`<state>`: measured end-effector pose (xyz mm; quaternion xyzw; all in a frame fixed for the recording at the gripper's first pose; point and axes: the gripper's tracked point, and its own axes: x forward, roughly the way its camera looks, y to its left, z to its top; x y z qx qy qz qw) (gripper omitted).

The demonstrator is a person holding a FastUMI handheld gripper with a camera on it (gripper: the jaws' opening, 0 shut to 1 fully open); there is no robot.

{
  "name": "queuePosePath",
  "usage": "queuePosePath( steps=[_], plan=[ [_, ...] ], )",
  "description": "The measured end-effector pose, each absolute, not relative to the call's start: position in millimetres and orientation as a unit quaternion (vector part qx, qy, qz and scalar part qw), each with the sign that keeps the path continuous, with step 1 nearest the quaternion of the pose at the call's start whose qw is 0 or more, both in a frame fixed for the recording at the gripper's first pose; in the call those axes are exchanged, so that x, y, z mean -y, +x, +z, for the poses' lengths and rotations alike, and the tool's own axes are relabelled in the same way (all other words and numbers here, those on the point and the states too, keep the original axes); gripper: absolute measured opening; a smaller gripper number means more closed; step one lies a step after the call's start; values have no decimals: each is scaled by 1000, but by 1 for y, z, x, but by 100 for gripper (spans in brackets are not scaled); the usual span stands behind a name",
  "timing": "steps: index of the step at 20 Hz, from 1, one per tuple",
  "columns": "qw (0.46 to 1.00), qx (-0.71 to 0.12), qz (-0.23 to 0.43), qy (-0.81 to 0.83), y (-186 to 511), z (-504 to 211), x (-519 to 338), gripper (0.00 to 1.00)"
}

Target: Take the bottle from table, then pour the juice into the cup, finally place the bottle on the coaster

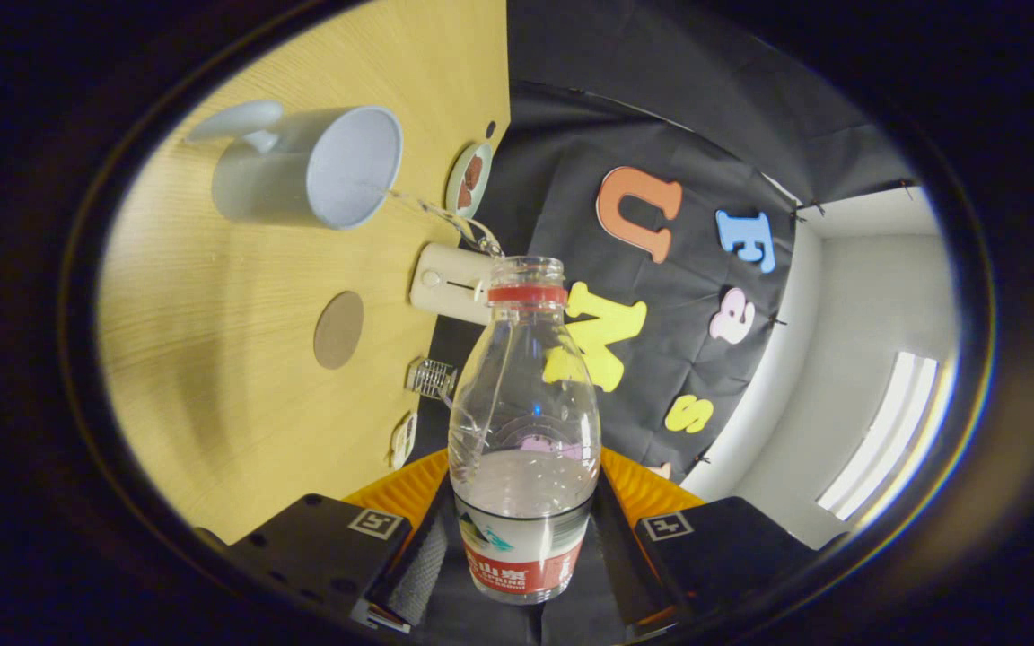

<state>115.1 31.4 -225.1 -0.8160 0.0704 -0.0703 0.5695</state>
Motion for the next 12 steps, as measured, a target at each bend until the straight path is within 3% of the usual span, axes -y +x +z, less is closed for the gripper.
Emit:
queuePosePath(
  steps=[12],
  plan=[
    [559,-109,-71,-819,113,-220,-32,82]
  ],
)
